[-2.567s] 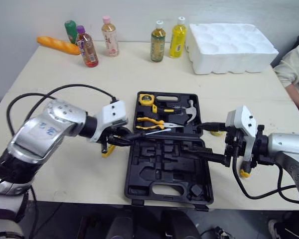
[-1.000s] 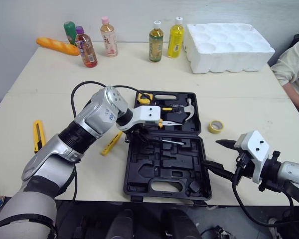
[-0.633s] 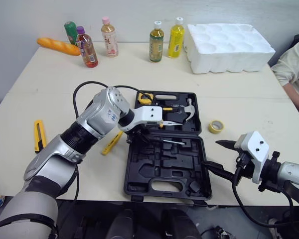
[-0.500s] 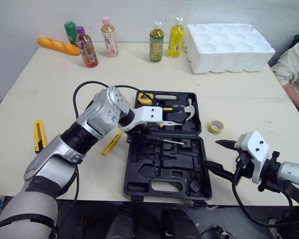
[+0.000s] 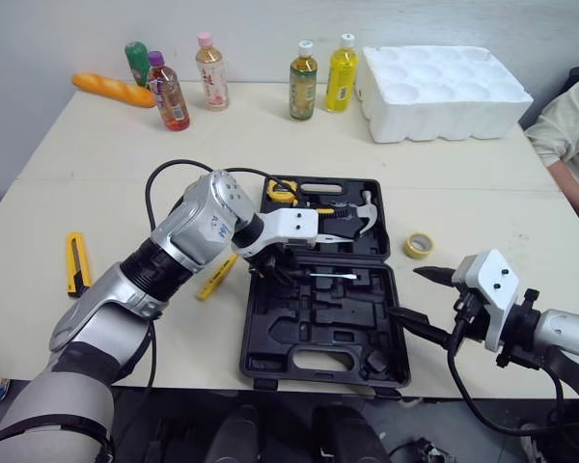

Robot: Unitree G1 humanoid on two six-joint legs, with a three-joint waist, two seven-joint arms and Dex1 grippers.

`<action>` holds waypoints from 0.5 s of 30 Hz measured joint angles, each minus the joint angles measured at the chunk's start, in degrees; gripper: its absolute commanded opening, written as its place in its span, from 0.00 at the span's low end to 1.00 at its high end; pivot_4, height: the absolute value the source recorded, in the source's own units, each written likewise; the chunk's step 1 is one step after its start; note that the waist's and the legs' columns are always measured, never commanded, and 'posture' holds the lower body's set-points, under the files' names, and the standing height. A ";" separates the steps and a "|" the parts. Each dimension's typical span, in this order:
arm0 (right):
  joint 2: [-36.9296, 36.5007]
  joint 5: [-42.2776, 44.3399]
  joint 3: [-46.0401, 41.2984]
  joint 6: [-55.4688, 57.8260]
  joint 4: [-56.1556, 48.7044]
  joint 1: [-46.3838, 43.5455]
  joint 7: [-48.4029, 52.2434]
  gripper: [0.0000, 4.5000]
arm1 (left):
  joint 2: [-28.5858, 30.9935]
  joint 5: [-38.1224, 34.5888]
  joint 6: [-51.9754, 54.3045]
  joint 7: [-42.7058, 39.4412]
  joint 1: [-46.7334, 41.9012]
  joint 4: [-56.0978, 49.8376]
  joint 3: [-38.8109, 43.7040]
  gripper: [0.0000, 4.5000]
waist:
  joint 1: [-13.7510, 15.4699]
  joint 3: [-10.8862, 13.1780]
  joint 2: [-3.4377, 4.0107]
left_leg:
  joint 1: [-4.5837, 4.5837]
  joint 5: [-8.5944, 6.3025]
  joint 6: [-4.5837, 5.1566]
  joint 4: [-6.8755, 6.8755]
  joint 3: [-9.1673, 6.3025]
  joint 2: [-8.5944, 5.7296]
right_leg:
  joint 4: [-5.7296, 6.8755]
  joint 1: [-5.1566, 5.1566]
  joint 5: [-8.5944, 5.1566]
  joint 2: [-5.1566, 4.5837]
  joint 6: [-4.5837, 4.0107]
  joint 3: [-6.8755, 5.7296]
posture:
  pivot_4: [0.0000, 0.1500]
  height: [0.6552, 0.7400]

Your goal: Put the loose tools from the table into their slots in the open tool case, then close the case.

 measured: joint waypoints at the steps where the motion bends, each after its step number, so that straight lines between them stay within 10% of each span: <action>1: 0.00 0.01 0.40 0.00 0.00 -0.08 0.00 1.00 | -0.18 -0.11 -0.06 0.06 -0.05 -0.13 0.18 0.99 | -0.03 0.00 0.00 | 0.01 0.00 0.00 0.02 0.00 0.00 | 0.04 0.00 0.00 0.00 0.00 0.00 | 1.00 1.00; 13: 0.07 0.33 1.51 0.21 0.00 -0.83 0.00 1.00 | -0.51 -5.04 -5.06 0.33 3.00 0.23 7.37 0.99 | -0.34 -0.01 0.01 | 0.04 0.00 0.00 0.05 0.03 0.02 | 0.13 -0.02 0.00 0.01 0.00 0.04 | 1.00 1.00; 15: 0.09 0.52 1.51 0.26 -0.01 -0.83 -0.08 1.00 | -0.82 -8.75 -10.42 0.44 6.67 1.27 13.12 0.87 | -0.37 -0.01 0.01 | 0.07 0.02 -0.03 0.06 0.02 0.03 | 0.18 -0.04 0.00 0.03 0.00 0.03 | 1.00 1.00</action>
